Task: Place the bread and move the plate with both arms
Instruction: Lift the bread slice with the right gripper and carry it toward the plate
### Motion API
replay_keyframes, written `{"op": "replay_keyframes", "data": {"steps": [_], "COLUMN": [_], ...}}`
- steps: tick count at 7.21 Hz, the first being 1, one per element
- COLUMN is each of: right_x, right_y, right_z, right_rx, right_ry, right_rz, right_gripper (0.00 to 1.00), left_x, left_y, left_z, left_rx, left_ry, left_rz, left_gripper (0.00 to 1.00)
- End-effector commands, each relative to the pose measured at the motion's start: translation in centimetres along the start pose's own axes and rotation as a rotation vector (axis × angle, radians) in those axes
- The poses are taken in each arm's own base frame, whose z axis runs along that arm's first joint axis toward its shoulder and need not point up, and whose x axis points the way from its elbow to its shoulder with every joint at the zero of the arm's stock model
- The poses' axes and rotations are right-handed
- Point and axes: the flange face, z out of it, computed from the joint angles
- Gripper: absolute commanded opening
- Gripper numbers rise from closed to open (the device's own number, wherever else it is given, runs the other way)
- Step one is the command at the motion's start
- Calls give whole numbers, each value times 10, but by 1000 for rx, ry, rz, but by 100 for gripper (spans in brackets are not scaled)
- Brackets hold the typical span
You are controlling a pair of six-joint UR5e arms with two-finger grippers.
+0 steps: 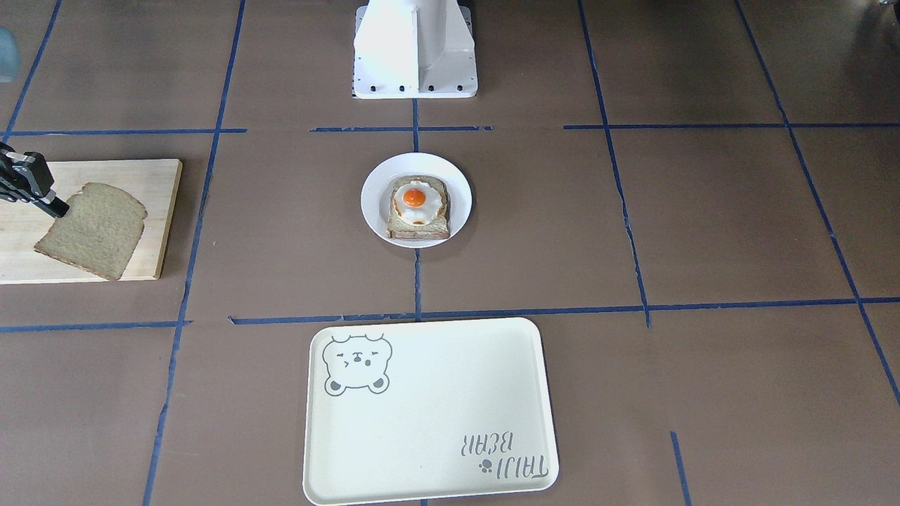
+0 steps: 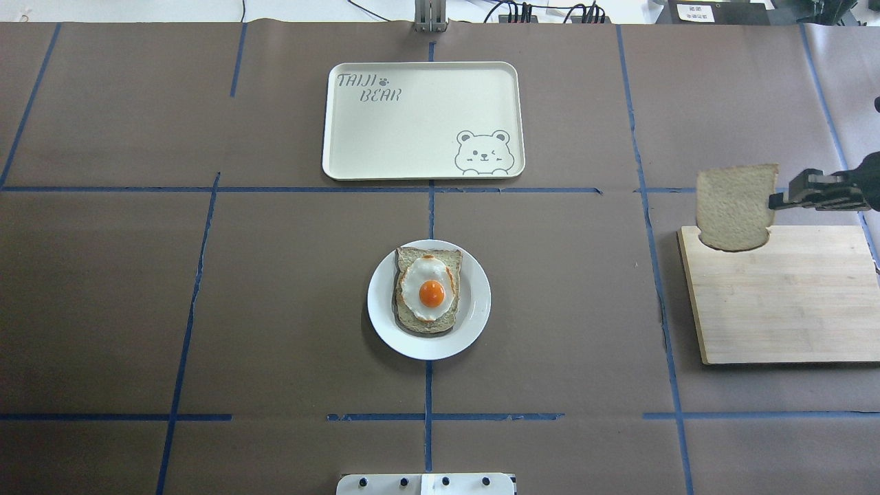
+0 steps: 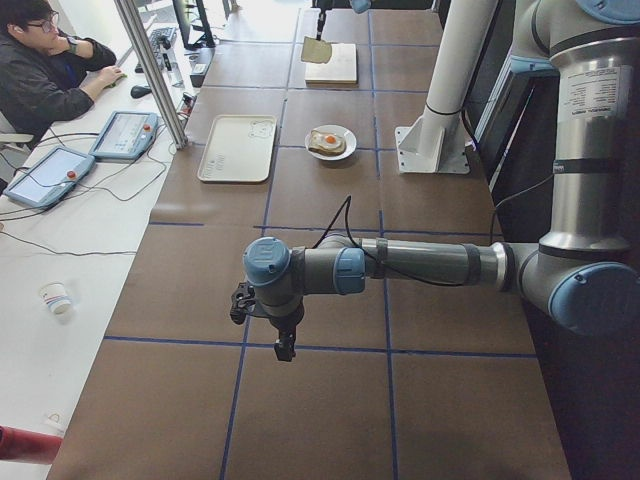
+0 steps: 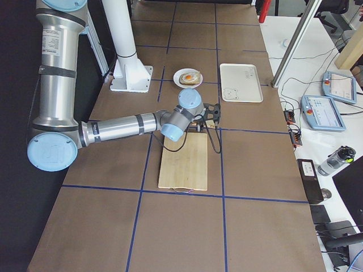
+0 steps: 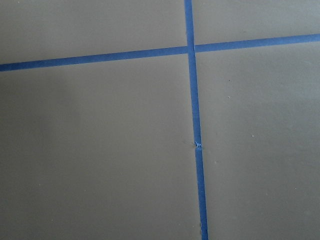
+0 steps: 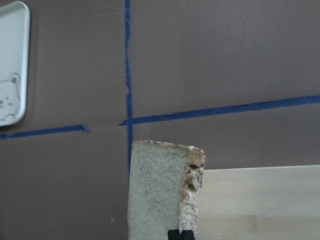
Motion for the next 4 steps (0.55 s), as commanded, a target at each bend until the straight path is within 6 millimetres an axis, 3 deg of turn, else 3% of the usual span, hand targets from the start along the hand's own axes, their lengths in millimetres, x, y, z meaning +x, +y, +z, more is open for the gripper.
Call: {"op": "replay_keyframes", "data": {"steps": [1, 2, 4], "right_x": [-133, -187, -270], "right_y": [17, 39, 114], "right_z": [44, 74, 138], "right_rx": [-67, -56, -25], "right_ry": [-184, -234, -312], "right_rz": [74, 100, 81], "right_gripper": [0, 0, 0], "left_x": [-1, -1, -2], "left_y": [0, 0, 1], "left_z": [1, 1, 2], "left_rx": [-2, -3, -5], "left_ry": [0, 0, 1], "left_rz": [-1, -3, -6], "left_gripper": [100, 100, 100]}}
